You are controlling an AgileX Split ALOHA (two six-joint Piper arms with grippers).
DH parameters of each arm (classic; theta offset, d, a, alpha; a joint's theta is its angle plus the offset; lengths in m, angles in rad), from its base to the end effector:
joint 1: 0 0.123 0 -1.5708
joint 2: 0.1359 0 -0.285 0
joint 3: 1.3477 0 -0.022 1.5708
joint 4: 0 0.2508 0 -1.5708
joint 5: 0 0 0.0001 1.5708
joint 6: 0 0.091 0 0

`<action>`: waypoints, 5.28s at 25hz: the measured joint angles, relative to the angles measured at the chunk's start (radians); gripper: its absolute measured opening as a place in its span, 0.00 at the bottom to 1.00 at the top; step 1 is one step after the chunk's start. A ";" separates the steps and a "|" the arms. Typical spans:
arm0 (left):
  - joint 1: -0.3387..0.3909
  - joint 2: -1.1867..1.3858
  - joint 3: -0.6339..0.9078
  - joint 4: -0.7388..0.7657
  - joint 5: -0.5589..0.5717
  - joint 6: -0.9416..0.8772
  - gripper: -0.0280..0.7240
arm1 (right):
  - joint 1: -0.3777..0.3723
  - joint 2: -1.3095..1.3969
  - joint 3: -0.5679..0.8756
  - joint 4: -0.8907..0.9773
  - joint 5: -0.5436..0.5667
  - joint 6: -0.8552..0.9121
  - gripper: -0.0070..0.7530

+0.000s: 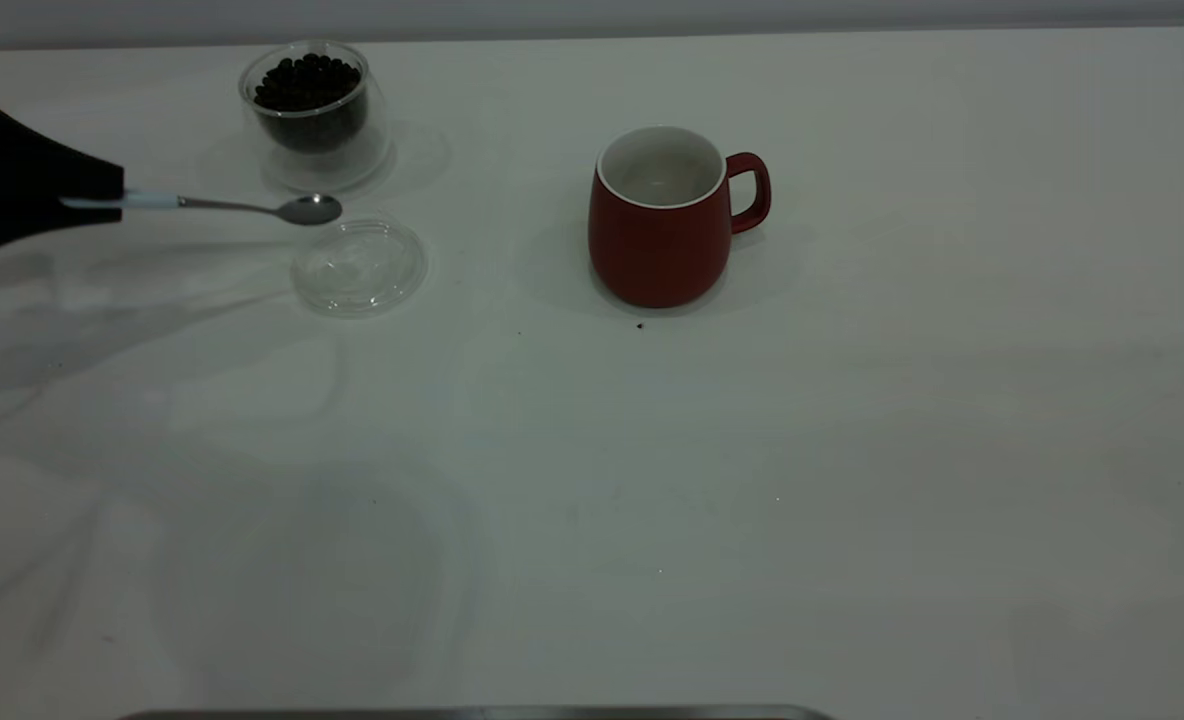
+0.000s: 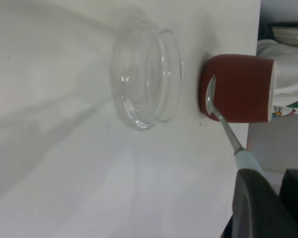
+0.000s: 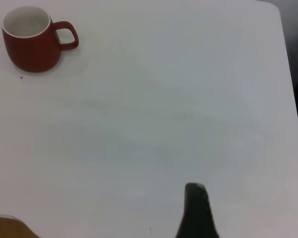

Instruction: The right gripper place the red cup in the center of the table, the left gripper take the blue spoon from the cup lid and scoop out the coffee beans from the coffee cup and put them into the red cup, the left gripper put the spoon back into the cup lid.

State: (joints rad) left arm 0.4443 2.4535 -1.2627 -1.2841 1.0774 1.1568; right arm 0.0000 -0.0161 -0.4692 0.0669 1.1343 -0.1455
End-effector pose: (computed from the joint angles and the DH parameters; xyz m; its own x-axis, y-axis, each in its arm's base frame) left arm 0.3711 0.0915 0.0099 -0.9282 -0.3575 -0.1034 -0.1120 0.5333 -0.8385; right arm -0.0072 0.0055 0.2630 -0.5223 -0.1167 -0.8447 -0.1131 0.9913 -0.0670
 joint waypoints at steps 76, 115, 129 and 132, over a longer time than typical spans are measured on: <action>-0.147 -0.532 -0.449 0.917 0.088 -0.644 0.83 | 0.000 0.000 0.000 0.000 0.000 0.000 0.79; -0.376 -2.038 0.759 1.137 0.071 -0.941 0.83 | 0.000 0.000 0.000 0.000 0.000 0.000 0.79; -0.376 -2.092 0.777 1.212 0.043 -1.112 0.83 | 0.000 0.000 0.000 0.000 0.000 0.000 0.79; -0.376 -2.092 0.777 1.212 0.043 -1.113 0.83 | 0.000 0.000 0.000 0.000 0.000 0.000 0.79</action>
State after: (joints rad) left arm 0.0685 0.3618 -0.4854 -0.0721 1.1201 0.0435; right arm 0.0000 -0.0161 -0.4688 0.0669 1.1343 -0.1455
